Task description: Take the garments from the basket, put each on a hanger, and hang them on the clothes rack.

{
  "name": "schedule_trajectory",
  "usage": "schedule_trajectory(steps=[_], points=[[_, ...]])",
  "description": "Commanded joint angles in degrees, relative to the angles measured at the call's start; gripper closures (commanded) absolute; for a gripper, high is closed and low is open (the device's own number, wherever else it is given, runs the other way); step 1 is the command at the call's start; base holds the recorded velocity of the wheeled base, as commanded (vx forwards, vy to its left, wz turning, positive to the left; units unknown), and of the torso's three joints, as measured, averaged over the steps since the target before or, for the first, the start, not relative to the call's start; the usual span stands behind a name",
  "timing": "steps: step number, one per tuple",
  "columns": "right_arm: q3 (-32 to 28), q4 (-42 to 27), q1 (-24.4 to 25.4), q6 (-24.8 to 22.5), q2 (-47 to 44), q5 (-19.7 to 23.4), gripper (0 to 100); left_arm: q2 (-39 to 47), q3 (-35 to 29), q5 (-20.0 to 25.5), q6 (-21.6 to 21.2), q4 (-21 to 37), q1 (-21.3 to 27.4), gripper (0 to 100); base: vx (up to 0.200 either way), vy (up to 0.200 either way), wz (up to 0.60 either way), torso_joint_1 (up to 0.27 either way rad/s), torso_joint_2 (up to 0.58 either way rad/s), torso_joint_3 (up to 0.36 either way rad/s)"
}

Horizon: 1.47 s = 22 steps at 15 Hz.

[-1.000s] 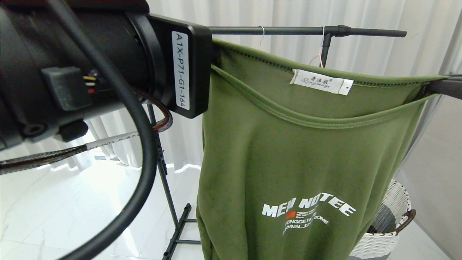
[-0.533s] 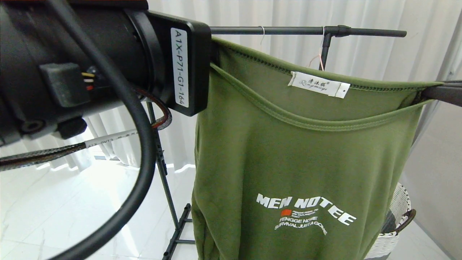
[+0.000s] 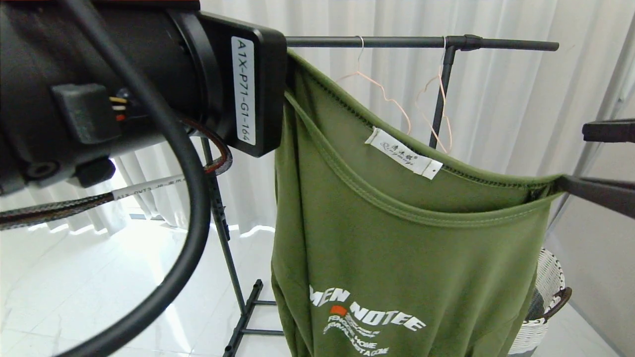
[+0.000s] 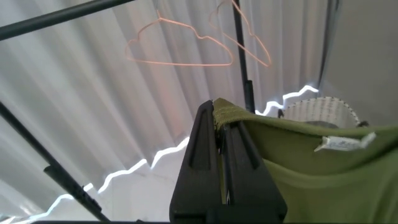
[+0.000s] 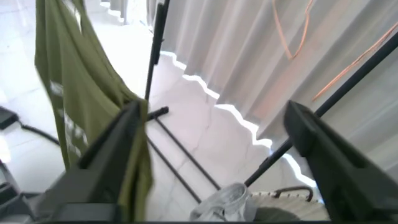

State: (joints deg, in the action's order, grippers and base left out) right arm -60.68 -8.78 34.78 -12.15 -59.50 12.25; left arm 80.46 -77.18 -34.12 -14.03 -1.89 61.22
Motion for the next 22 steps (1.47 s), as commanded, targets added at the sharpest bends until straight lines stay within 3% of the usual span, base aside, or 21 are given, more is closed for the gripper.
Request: schedule_trajectory(steps=[1,3,7,9,11,13,15,18,22], points=[[3.1,0.1,0.0,-0.1,3.3,0.1,0,0.3,0.2,-1.6,0.0,0.0,-0.1,100,0.0,0.0,0.0,0.0,0.0,0.0],[5.2,0.0,0.5,-1.1,5.3,0.8,0,1.1,0.4,-4.2,0.1,0.0,-0.9,100,0.0,0.0,0.0,0.0,0.0,0.0],[6.4,-0.4,0.8,-2.9,5.8,0.1,0,1.3,0.5,-4.5,0.0,0.0,-1.0,100,0.0,0.0,0.0,0.0,0.0,0.0],[6.2,-2.4,-1.6,-2.7,3.1,-7.7,0,1.0,0.5,-6.6,0.0,0.0,-1.2,100,0.0,0.0,0.0,0.0,0.0,0.0],[6.2,-5.3,-5.9,2.0,-1.8,-17.4,0,0.6,0.4,-7.5,0.0,0.0,-1.2,100,0.0,0.0,0.0,0.0,0.0,0.0],[6.5,-5.9,-9.0,8.2,-6.5,-20.2,0,-0.1,0.5,-7.6,0.0,0.0,-1.2,100,0.0,0.0,0.0,0.0,0.0,0.0],[8.6,-5.9,-13.4,9.4,-9.0,-20.8,0,-0.9,0.8,-7.6,0.0,0.0,-1.2,100,0.0,0.0,0.0,0.0,0.0,0.0],[13.3,-5.5,-19.1,5.8,-9.1,-21.7,0,-2.5,2.5,-7.5,0.1,0.0,-1.2,100,0.0,0.0,0.0,0.0,0.0,0.0],[17.9,-2.6,-19.6,4.5,-7.7,-23.5,0,-4.0,4.5,-7.5,0.1,0.0,-1.2,100,0.0,0.0,0.0,0.0,0.0,0.0]])
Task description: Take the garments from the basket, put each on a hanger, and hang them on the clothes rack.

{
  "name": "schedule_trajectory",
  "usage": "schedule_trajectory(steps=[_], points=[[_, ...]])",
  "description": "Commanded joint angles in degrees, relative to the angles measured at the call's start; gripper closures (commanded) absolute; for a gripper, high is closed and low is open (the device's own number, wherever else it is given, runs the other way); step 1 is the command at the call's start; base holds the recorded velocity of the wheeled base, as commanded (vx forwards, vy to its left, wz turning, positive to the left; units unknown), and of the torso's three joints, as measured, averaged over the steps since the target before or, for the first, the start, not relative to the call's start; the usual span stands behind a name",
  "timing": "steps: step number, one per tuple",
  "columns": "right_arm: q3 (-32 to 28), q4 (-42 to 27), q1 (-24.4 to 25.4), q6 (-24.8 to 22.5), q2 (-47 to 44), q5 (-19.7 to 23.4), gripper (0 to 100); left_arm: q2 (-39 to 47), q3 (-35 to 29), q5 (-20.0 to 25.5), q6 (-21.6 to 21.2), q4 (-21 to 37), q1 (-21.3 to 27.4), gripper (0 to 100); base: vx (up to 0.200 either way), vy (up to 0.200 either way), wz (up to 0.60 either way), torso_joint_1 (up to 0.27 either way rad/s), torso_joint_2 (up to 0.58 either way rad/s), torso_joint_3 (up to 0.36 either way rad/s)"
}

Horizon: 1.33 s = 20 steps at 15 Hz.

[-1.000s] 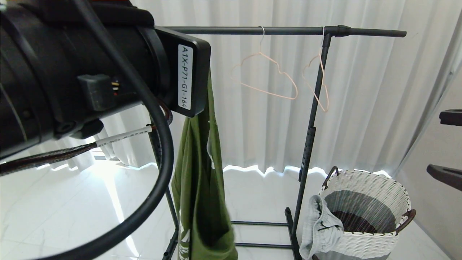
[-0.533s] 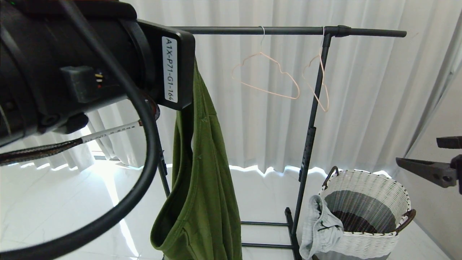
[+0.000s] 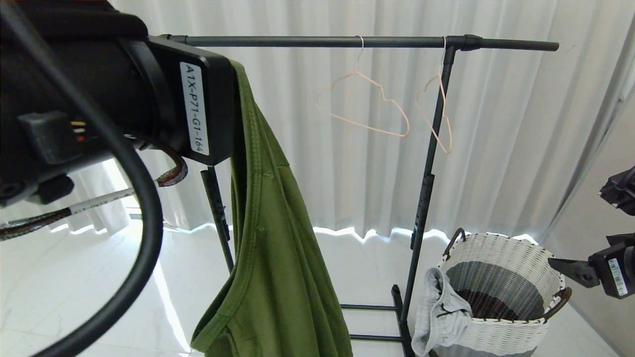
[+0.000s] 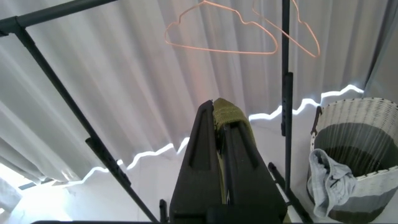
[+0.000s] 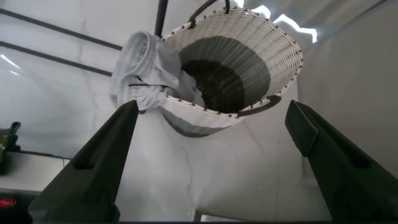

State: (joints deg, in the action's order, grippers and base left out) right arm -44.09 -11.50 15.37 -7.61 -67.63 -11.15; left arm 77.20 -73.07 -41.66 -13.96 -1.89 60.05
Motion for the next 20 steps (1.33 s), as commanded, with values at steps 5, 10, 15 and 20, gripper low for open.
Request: schedule_trajectory(steps=[5,10,15,20], points=[[10.5,10.3,-1.0,-5.7,0.6,-6.5,0,-1.3,0.7,0.0,0.0,0.0,0.0,100,0.0,0.0,0.0,0.0,0.0,0.0],[14.2,17.1,-1.7,-7.3,0.8,-6.5,0,-1.8,2.0,-0.1,0.0,0.0,-0.5,100,0.0,0.0,0.0,0.0,0.0,0.0],[14.4,17.2,-2.1,-5.6,1.8,-6.5,0,-2.5,2.4,-0.1,0.0,0.0,-0.5,100,0.0,0.0,0.0,0.111,-0.29,-0.184],[14.4,17.8,-2.6,-5.5,2.1,-6.5,0,-3.1,2.6,-0.1,0.0,0.0,-0.5,100,0.0,0.0,0.0,0.186,-0.46,-0.274]])
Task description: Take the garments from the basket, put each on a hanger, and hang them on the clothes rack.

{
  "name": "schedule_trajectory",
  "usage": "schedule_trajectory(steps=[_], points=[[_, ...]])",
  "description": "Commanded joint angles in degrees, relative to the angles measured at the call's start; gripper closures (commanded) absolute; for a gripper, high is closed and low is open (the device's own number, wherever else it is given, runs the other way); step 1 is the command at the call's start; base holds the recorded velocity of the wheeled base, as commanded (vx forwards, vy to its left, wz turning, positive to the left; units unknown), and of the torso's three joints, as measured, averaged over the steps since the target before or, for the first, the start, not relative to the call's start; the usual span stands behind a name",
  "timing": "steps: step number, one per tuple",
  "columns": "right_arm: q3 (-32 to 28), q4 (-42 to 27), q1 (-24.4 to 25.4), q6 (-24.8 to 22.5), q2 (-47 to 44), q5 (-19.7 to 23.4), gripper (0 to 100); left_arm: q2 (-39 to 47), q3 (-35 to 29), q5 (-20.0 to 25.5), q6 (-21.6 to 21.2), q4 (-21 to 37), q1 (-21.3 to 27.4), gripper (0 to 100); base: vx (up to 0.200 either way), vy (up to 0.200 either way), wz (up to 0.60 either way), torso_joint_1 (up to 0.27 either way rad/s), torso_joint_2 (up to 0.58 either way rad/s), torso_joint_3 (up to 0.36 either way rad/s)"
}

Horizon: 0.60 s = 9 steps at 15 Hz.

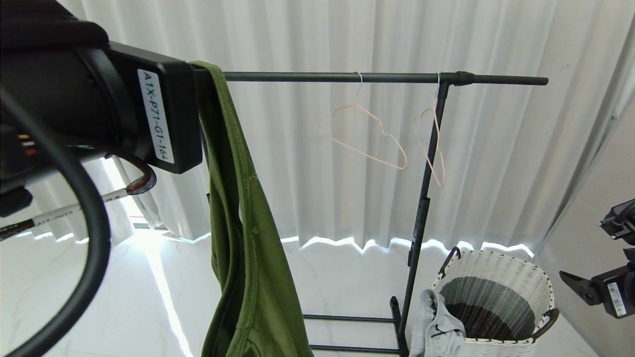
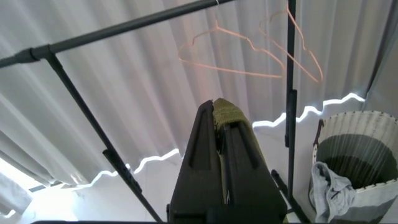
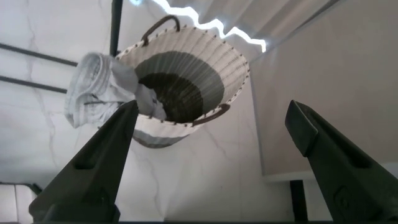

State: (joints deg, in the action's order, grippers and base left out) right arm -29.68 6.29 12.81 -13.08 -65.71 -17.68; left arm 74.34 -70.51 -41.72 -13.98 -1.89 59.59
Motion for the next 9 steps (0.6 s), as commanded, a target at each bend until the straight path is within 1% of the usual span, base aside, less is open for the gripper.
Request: schedule_trajectory(steps=[1,4,5,6,7,9], points=[[0.0,0.4,-0.1,0.0,0.1,0.0,0,-0.3,0.1,0.0,0.0,0.0,-0.1,100,0.0,0.0,0.0,0.207,-0.49,-0.276],[0.0,1.1,-0.2,0.0,0.1,0.0,0,-0.4,0.5,-0.1,0.0,0.0,-0.1,100,0.0,0.0,0.0,0.211,-0.49,-0.276],[0.0,1.1,-0.4,0.0,0.1,0.0,0,-0.5,1.1,-0.2,-0.4,0.0,-0.2,100,0.0,0.0,0.0,0.222,-0.51,-0.281],[0.0,1.1,-0.8,0.0,0.2,0.0,0,-0.8,1.6,-0.2,-2.4,-0.1,-0.2,100,0.0,0.0,0.0,0.217,-0.51,-0.271],[-0.2,1.2,-0.9,0.0,0.3,0.0,0,-0.9,2.2,-0.2,-3.1,-0.8,-0.2,100,0.0,0.0,0.0,0.222,-0.51,-0.281],[-0.2,1.4,-0.9,-0.1,1.0,0.0,0,-0.9,3.0,-0.2,-3.4,-2.6,-0.8,100,0.0,0.0,0.0,0.237,-0.53,-0.288]])
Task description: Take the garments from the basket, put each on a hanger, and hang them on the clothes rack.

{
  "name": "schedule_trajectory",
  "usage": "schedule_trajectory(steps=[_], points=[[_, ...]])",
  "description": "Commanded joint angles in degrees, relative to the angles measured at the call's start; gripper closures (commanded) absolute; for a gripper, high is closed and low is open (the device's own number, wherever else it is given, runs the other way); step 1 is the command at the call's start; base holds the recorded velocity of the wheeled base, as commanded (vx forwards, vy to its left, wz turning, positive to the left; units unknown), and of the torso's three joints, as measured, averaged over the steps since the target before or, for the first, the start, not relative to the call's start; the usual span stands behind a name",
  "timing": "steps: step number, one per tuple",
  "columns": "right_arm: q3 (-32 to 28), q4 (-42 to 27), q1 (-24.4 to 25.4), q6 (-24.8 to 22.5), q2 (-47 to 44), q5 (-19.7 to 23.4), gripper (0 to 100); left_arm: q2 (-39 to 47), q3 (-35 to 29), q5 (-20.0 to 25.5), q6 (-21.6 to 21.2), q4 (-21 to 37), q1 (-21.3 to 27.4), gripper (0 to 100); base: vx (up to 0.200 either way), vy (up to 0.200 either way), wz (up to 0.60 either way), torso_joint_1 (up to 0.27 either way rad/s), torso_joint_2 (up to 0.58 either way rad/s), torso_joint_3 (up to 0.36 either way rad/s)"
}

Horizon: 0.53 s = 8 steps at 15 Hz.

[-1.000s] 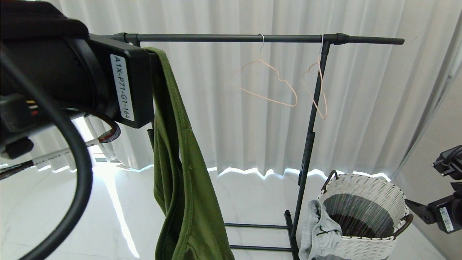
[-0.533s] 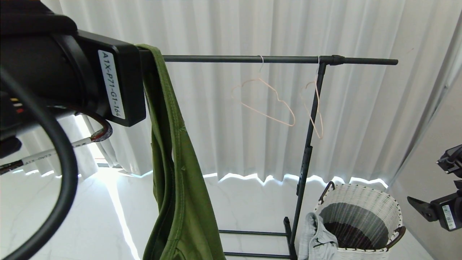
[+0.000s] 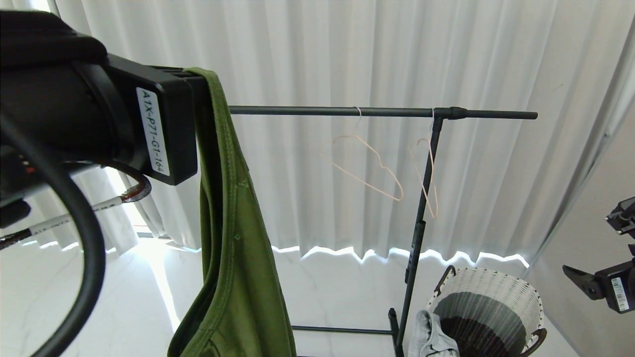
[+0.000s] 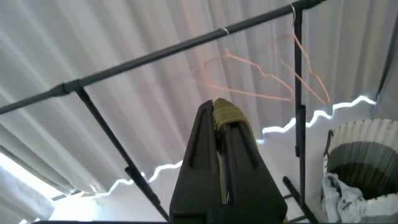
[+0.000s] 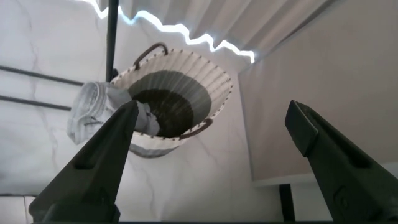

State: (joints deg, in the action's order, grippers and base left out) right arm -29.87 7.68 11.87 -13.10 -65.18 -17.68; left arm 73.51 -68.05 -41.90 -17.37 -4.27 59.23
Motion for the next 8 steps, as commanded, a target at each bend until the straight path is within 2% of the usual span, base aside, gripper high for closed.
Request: schedule_trajectory(steps=[1,4,8], points=[[0.1,0.1,-0.1,-0.1,0.6,0.0,0,-0.1,0.7,0.0,0.0,-0.2,-1.3,100,0.0,0.0,0.0,0.251,-0.53,-0.286],[0.2,1.8,-0.2,0.2,0.8,1.2,0,-0.1,2.3,0.1,0.1,-0.4,-1.9,100,0.0,0.0,0.0,0.183,-0.41,-0.216],[-0.6,7.1,-2.2,4.1,0.4,7.6,0,-0.5,5.8,0.4,1.2,-0.5,-6.1,100,0.0,0.0,0.0,0.027,-0.05,-0.027]])
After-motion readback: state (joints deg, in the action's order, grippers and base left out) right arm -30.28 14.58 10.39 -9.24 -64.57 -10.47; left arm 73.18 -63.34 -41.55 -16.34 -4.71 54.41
